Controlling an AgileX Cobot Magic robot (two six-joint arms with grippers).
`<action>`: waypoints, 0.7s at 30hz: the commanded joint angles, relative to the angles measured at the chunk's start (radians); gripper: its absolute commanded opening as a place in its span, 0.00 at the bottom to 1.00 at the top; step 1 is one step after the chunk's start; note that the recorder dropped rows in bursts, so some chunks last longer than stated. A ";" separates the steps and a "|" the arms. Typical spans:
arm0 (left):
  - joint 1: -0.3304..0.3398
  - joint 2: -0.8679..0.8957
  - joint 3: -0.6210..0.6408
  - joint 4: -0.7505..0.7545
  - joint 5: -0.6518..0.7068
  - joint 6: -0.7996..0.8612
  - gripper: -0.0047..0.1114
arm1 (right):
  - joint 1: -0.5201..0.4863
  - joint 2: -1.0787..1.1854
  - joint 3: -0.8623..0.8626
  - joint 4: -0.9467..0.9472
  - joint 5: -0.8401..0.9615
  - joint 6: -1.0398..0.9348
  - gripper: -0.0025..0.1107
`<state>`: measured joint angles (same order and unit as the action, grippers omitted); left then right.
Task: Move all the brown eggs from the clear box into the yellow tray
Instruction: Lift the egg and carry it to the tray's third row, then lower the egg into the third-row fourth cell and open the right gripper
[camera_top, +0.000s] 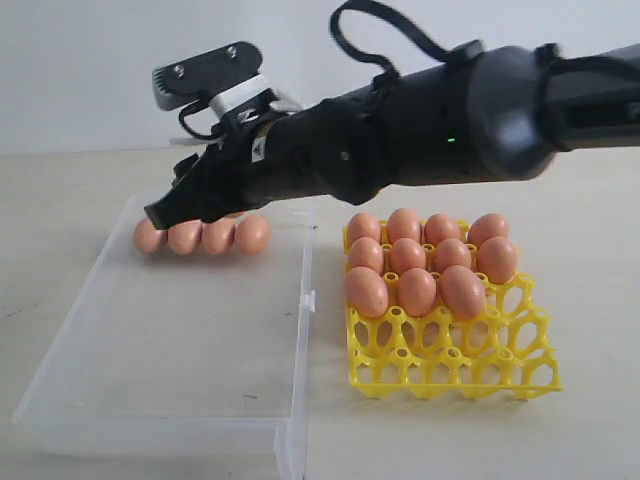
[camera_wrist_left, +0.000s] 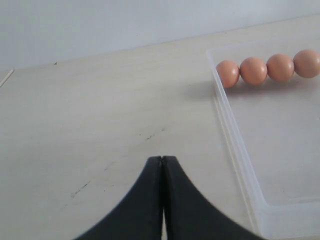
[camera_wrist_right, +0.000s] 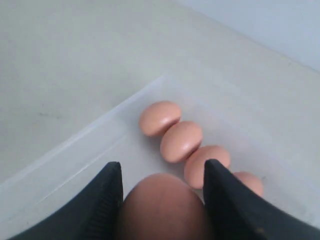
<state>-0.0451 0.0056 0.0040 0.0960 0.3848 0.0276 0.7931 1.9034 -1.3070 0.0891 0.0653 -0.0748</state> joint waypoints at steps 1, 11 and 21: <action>-0.005 -0.006 -0.004 -0.001 -0.006 -0.005 0.04 | -0.039 -0.135 0.138 0.052 -0.138 -0.003 0.02; -0.005 -0.006 -0.004 -0.001 -0.006 -0.005 0.04 | -0.241 -0.341 0.584 0.196 -0.385 -0.037 0.02; -0.005 -0.006 -0.004 -0.001 -0.006 -0.005 0.04 | -0.499 -0.383 0.695 0.267 -0.220 -0.041 0.02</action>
<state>-0.0451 0.0056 0.0040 0.0960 0.3848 0.0276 0.3207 1.5241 -0.6186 0.3559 -0.1808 -0.1097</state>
